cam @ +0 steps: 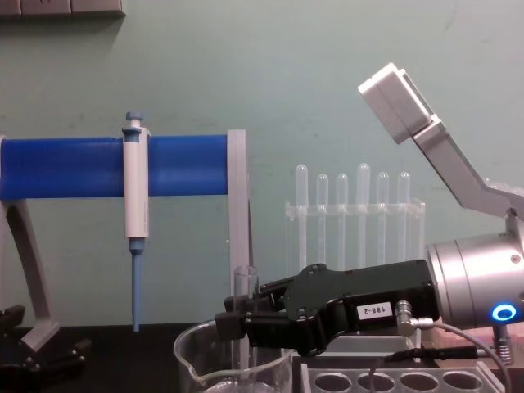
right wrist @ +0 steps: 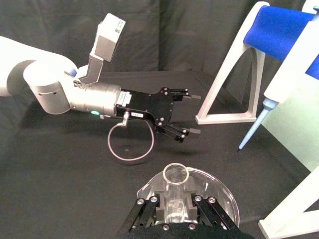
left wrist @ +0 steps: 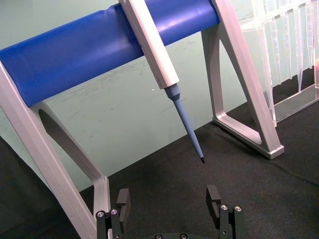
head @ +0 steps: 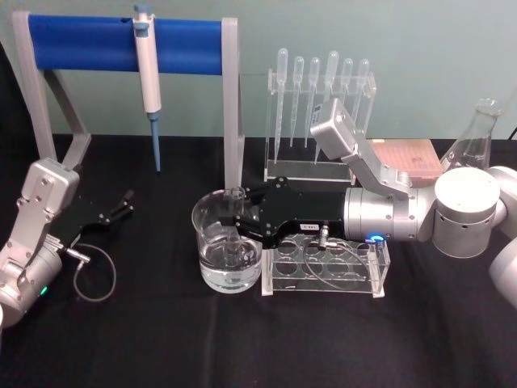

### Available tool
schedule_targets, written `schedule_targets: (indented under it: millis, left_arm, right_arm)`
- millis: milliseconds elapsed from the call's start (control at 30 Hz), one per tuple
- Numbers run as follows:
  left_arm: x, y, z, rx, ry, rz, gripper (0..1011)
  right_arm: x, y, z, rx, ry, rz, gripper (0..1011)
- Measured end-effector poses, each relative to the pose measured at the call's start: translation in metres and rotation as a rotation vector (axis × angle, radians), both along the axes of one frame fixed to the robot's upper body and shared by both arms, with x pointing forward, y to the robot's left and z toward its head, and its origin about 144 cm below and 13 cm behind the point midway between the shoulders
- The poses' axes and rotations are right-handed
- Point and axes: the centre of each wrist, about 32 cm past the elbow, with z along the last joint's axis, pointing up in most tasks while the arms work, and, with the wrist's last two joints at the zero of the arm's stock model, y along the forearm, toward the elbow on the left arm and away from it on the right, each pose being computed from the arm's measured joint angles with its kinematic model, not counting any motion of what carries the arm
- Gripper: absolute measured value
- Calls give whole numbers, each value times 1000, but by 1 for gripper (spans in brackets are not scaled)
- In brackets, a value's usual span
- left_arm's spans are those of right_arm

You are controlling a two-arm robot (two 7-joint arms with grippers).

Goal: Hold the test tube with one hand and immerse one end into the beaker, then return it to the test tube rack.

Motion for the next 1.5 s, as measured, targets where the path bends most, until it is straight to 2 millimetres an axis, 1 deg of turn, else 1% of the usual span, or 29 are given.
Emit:
schedule_targets:
  millis: [1500]
  left_arm:
    - [0,0,0,0,0,0,1000]
  right_arm:
    - [0,0,0,0,0,0,239]
